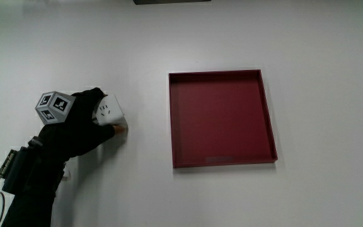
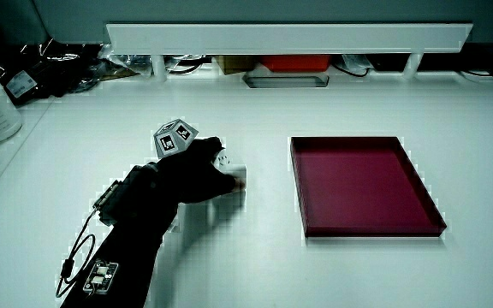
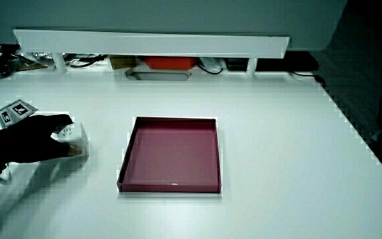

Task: Place socket

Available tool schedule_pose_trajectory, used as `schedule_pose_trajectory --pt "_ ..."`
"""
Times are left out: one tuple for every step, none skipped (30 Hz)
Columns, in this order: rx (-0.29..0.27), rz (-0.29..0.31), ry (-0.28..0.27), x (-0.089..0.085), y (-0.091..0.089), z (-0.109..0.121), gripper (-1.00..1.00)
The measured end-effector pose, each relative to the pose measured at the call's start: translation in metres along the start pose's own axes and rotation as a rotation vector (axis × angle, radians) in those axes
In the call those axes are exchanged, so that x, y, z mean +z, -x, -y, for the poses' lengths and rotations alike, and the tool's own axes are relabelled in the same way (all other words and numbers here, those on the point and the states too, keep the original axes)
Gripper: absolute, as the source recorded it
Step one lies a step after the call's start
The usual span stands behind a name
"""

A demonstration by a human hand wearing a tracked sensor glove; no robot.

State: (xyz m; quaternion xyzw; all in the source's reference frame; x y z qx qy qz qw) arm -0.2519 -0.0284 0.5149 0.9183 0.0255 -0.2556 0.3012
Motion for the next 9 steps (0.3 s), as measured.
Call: schedule_pose_trajectory --pt "0.008 0.001 -0.001 0.000 0.001 0.000 -0.48" --pt "0.012 -0.006 -0.001 -0.001 0.002 0.000 -0.52" --pt "0.008 0.006 0.005 -0.002 0.003 0.001 -0.57" --pt "0.009 0.016 0.010 -0.002 0.004 0.002 -0.61" --pt "0.009 0.013 0.004 -0.002 0.006 0.003 -0.65" --pt "0.006 0.017 0.002 -0.002 0.007 0.004 -0.70" --pt "-0.001 0.022 -0.036 0.001 0.002 0.009 -0.74" --pt "0.032 0.068 -0.028 0.001 0.004 0.012 -0.78" --pt "0.038 0.081 -0.036 0.004 0.002 0.020 -0.83"
